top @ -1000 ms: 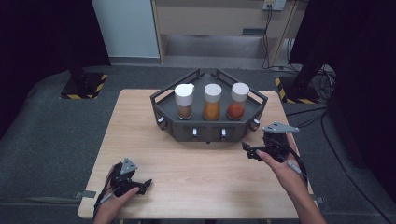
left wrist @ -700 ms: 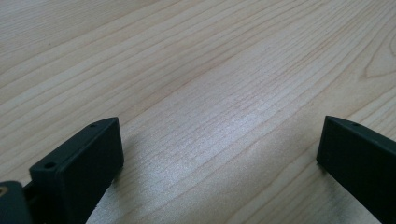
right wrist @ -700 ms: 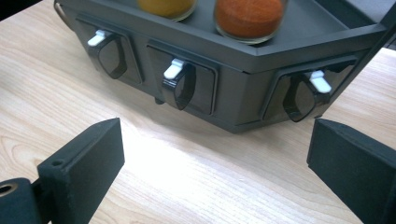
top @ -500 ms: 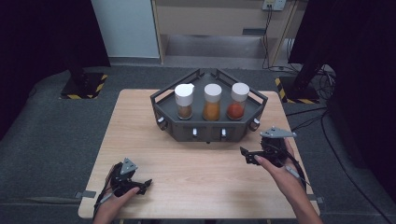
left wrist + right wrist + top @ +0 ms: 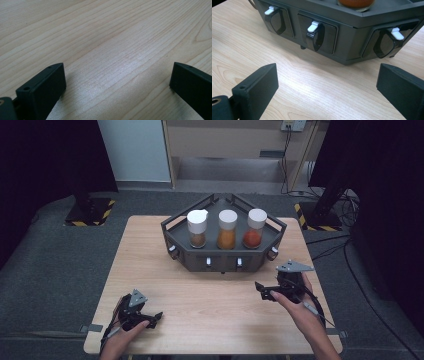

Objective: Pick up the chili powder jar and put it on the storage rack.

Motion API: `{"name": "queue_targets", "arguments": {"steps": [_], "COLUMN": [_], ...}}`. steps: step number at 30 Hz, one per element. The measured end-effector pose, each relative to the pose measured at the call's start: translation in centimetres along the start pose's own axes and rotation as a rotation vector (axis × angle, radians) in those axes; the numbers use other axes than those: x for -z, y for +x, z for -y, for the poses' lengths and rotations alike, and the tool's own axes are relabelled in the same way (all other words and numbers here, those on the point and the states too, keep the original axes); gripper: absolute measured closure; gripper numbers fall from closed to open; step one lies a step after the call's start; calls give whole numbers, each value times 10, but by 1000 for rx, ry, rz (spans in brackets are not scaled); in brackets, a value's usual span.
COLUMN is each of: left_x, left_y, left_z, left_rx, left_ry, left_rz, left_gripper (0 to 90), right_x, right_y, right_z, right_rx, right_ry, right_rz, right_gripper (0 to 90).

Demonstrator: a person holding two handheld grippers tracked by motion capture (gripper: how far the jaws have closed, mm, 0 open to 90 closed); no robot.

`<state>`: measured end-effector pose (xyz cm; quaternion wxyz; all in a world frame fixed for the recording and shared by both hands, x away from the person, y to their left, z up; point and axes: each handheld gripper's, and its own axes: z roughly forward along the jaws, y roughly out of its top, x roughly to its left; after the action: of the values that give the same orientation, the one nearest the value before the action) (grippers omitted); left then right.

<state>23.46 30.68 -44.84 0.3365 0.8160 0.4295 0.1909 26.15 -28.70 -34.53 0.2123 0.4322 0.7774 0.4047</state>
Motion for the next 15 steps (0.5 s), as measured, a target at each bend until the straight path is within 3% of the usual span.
{"name": "queue_targets", "arguments": {"steps": [15], "left_x": [0], "left_y": [0], "left_z": [0], "left_rx": [3], "left_ry": [-1], "left_rz": [-1], "left_gripper": [0], "right_x": [-10], "right_y": [6], "right_z": [8], "right_rx": [0], "right_ry": [21], "right_rz": [-29], "right_gripper": [41]}}
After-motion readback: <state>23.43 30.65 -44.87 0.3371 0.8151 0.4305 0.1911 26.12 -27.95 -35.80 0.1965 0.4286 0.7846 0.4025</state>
